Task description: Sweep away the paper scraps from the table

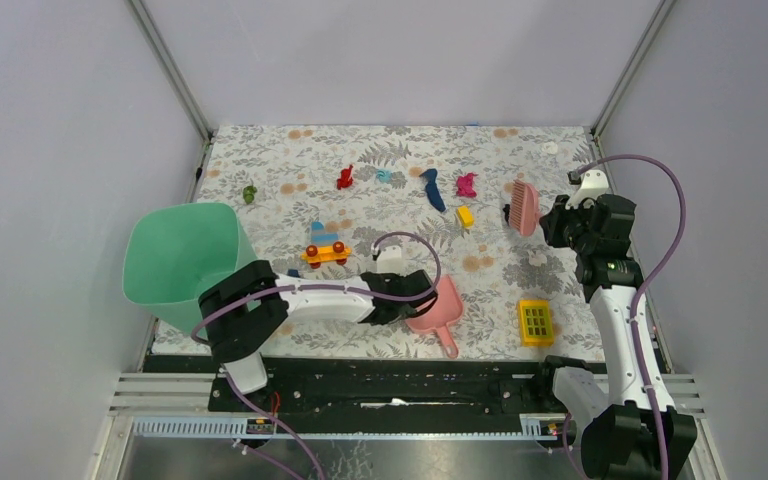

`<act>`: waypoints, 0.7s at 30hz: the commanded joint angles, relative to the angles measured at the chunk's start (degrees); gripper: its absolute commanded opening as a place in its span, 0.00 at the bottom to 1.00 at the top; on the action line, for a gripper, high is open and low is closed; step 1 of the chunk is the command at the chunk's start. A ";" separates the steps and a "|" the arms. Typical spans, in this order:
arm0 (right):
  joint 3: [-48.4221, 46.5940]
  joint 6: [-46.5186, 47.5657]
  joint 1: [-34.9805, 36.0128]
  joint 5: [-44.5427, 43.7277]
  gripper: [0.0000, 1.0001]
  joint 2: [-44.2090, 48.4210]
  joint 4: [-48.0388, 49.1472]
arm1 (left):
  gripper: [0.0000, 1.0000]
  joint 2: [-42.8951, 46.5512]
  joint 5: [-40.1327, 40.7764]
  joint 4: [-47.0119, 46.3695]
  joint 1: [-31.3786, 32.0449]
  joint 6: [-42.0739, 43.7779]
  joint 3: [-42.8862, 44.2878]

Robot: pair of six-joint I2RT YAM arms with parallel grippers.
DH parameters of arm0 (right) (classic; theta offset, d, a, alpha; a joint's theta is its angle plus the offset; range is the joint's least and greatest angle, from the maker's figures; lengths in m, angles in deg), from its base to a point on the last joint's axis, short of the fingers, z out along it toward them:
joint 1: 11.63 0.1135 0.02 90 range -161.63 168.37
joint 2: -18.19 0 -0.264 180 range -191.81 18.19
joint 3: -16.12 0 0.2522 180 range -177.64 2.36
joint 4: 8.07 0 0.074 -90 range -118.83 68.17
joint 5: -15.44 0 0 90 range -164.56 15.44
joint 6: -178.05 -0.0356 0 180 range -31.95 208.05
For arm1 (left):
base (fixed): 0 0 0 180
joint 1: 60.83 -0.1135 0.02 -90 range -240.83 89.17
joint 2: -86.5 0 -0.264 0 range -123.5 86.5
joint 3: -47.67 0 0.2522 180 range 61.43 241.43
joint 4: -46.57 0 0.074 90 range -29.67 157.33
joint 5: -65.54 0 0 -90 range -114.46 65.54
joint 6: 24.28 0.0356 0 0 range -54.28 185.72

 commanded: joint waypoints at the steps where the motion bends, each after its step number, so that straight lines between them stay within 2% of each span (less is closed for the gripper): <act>1: -0.33 0.79 -0.18 1.35 0.00 0.24 1.26 | 0.20 -1.76 -2.54 -4.07 -1.02 2.35 2.83; 5: -0.41 0.89 -0.17 1.31 0.00 -0.20 1.26 | 0.08 -5.81 -3.36 -4.46 -2.84 9.13 8.06; 7: -0.35 0.98 -0.20 1.13 0.00 -0.06 1.16 | 0.00 -8.97 -6.71 -5.37 -4.52 14.94 11.37; 16: -0.24 0.91 -0.18 1.03 0.00 -0.10 1.20 | 0.00 -19.67 -12.11 2.74 -9.68 39.52 30.24; 17: -0.24 0.91 -0.18 1.10 0.00 -0.22 1.24 | 0.05 -20.06 -13.21 3.39 -10.24 42.25 31.48; 19: -0.29 0.97 -0.25 1.27 0.00 -0.41 1.28 | 0.23 -19.94 -15.48 4.19 -11.01 44.53 32.78; 21: -0.24 0.92 -0.24 1.44 0.00 -0.70 1.25 | 0.32 -18.34 -15.24 4.66 -11.08 46.51 33.24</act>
